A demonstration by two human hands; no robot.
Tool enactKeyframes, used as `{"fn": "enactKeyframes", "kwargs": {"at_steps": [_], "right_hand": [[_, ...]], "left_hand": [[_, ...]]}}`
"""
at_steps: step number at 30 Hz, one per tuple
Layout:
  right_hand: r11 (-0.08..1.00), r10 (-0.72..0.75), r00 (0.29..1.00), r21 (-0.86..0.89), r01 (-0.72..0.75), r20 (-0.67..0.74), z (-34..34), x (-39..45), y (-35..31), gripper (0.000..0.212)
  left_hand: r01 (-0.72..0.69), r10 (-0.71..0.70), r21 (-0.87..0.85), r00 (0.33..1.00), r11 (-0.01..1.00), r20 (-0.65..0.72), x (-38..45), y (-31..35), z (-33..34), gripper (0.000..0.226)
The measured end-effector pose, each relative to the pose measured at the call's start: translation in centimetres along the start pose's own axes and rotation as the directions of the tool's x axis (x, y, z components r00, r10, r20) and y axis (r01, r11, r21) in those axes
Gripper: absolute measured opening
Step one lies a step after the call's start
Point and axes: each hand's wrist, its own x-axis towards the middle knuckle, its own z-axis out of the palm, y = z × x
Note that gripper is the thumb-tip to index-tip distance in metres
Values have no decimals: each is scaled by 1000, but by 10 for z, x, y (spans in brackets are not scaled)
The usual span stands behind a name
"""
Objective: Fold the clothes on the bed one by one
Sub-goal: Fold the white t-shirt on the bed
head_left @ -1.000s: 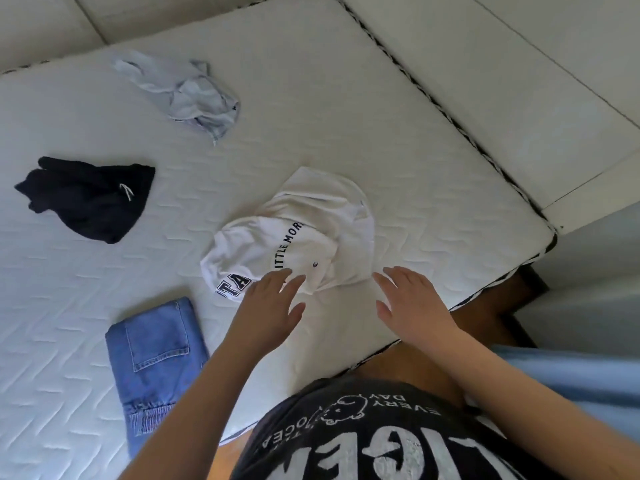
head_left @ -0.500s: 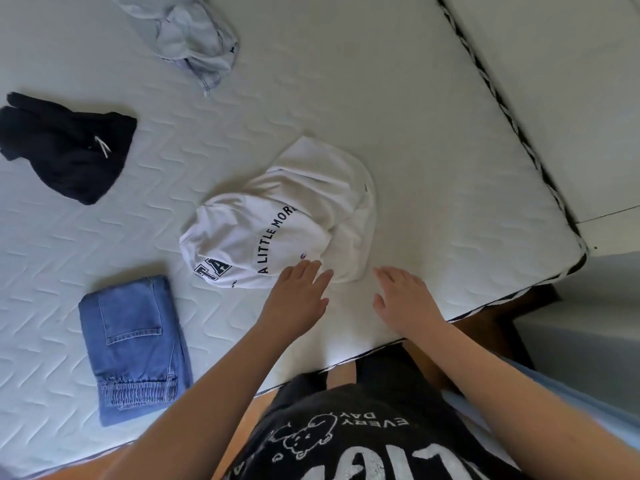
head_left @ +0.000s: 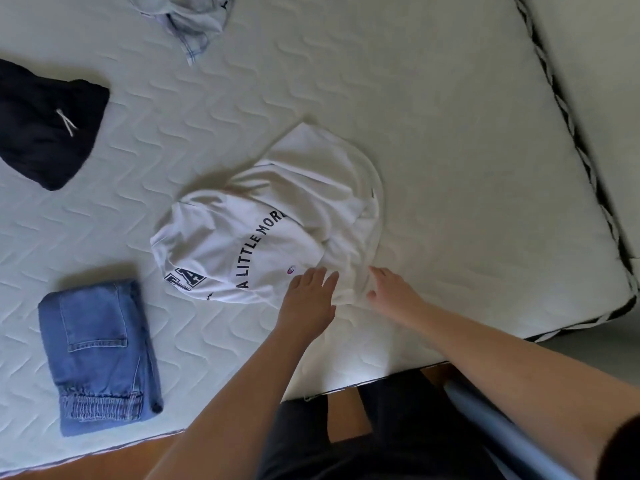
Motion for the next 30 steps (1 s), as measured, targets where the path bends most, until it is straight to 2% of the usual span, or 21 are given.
{"fn": "enactKeyframes", "kwargs": {"at_steps": [3,5,7,9,13,14,15,18,20,23,26,28,30], "right_hand": [[916,181,983,368,-160,-23,2,41,1,66],[791,305,952,564,-236,-29,4,65,3,67],[619,406,913,729,-292,21,7,86,3,65],[477,489,870,817,-323,58,13,100,1,60],[392,599,801,862,-320,25,24,124,0,55],[366,590,807,879,-304,33,25,128,-1,52],[385,563,826,877,-287,24,26,131,-1,48],[545,481,874,805,-234,-71,23,138,-4,37],[548,490,866,807,-220,-97,21,142,-6,33],[433,451,892,882,-186,-33,16,138,-10,28],[310,333,943,947,-84,-25,6,115,-19,17],[222,225,974,974,-45,-6,-4,87,-28,10],[205,102,995,978,-32,11,-14,53,-38,10]], "left_hand": [[5,-5,-31,1000,999,-7,13,-4,13,61],[18,-19,-54,1000,998,-14,18,-9,22,60],[26,-28,-79,999,997,-18,22,-14,29,60],[41,-43,-105,999,994,-25,22,-20,36,60],[67,-72,-144,997,987,-32,17,-34,48,59],[75,-81,-152,996,985,-29,15,-38,50,58],[85,-90,-161,996,983,-24,13,-41,53,58],[116,-118,-176,993,978,-4,9,-49,57,56],[128,-129,-186,992,974,5,9,-51,58,55],[147,-146,-271,989,951,21,8,-50,55,51],[188,-208,-516,978,836,19,6,-46,45,44],[155,-242,-642,969,751,-48,3,-40,35,42],[84,-245,-684,959,725,-142,0,-31,22,53]]}}
